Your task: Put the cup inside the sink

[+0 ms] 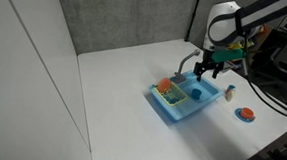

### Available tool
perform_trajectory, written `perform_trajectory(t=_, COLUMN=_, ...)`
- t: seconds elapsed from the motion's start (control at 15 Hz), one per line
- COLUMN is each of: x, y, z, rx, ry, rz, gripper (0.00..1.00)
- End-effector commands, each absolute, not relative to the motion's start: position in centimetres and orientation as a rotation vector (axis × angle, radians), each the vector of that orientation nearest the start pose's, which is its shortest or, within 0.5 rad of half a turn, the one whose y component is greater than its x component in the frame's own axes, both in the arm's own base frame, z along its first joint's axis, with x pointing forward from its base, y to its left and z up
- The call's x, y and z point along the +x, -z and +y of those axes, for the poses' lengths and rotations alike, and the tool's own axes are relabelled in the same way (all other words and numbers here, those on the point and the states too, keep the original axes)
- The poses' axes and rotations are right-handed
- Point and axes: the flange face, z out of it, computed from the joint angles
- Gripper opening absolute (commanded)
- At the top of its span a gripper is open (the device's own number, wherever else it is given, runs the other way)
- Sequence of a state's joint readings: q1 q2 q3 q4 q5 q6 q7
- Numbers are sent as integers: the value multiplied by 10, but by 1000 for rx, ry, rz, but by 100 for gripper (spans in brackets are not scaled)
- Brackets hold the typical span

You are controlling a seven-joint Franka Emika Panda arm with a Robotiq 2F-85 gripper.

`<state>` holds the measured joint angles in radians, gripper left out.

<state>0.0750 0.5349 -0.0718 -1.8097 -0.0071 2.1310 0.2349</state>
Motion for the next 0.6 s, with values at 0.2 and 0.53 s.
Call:
perform_trajectory(t=0.2, x=583, y=-307, z=13, rx=-3233, ry=-347, rz=289, gripper=100)
perform_trajectory(t=0.53, x=557, y=-363, z=10, rx=-3244, ry=-286, rz=263, gripper=100)
